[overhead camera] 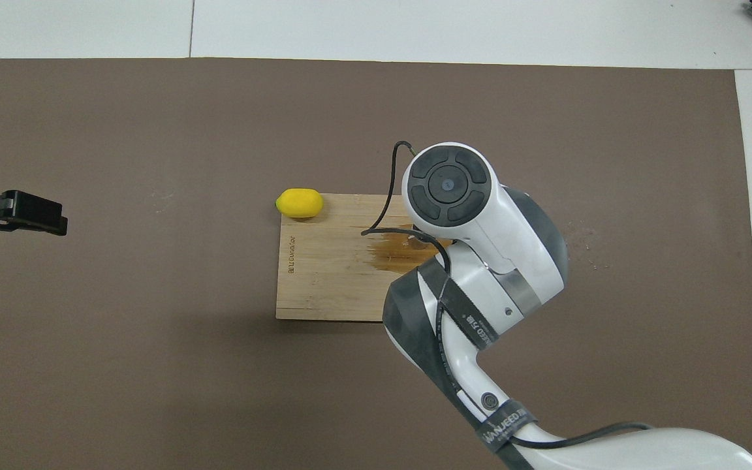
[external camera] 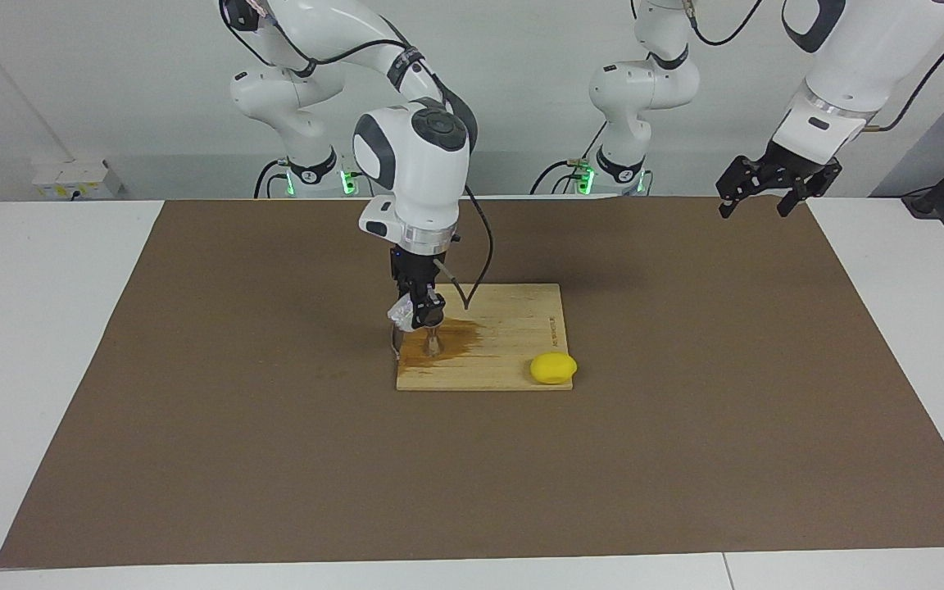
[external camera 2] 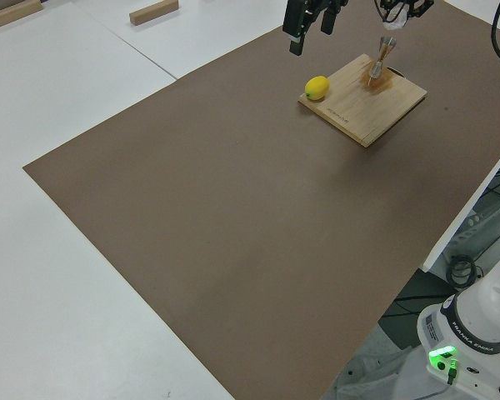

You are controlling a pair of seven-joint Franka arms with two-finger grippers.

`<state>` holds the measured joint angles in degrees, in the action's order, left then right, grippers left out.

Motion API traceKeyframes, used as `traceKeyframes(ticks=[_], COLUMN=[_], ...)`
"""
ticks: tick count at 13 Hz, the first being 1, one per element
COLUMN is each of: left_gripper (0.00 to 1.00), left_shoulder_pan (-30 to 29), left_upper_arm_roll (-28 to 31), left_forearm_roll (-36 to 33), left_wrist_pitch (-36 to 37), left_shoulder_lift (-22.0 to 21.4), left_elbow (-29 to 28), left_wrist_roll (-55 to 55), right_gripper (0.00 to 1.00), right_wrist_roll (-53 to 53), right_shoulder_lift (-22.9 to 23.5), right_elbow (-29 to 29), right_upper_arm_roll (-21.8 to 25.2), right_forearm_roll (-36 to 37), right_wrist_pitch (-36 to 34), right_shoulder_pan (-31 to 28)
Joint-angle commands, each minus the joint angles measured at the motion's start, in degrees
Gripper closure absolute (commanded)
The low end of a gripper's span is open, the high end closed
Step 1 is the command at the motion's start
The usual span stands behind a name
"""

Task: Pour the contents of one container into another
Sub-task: 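Tilt the clear glass over the metal cup with the right gripper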

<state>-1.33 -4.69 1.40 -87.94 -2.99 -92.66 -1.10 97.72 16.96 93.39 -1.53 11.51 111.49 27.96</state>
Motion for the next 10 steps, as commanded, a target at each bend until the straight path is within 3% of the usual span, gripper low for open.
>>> traceKeyframes(ticks=[1,10], left_gripper=[0.0,0.0], left_shoulder_pan=[-1.1,-0.9], left_upper_arm_roll=[-0.3,-0.3], left_forearm_roll=[0.3,0.3], left_wrist_pitch=[0.8,1.0], left_shoulder_lift=[-0.6,-0.7], left_elbow=[-0.1,-0.2], left_wrist_roll=[0.0,-0.1], right_gripper=[1.0,1.0], right_wrist_roll=[0.5,-4.0], right_shoulder_lift=[0.4,0.6], right_elbow=[-1.0,0.5], right_upper_arm_roll=[-0.5,-0.5], right_forearm_roll=[-4.2,-18.9], right_wrist_pitch=[-0.8,0.0], right_shoulder_pan=[-1.8,-7.3])
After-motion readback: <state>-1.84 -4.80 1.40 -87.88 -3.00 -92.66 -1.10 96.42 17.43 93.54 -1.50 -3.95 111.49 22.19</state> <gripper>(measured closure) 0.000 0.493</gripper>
